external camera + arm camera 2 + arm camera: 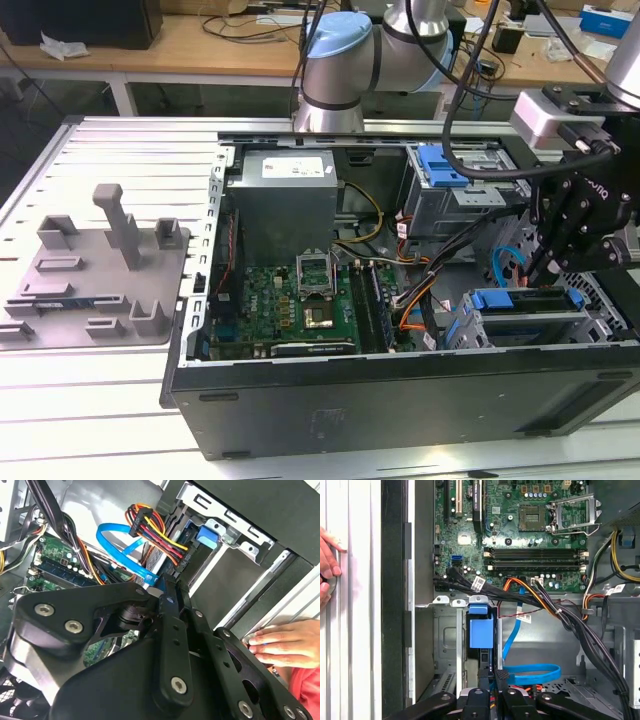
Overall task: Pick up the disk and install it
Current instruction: 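Insert the second disk wire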
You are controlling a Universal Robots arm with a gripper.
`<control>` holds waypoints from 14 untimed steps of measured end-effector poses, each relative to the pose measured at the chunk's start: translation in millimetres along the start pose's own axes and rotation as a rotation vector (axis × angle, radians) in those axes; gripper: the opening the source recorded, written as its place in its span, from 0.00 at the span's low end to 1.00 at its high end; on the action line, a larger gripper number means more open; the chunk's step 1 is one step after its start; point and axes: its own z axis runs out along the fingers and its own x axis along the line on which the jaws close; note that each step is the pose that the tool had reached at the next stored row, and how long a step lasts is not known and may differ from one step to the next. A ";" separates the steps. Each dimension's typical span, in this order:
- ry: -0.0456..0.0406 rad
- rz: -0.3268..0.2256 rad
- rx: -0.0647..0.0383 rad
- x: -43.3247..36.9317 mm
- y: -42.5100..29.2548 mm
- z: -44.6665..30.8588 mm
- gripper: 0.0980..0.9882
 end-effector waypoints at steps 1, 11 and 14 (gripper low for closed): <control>0.0001 0.000 0.000 0.0 -0.2 0.2 0.07; -0.0001 0.000 0.000 0.3 -1.9 3.7 0.07; -0.0002 0.000 0.000 0.5 -2.1 4.8 0.07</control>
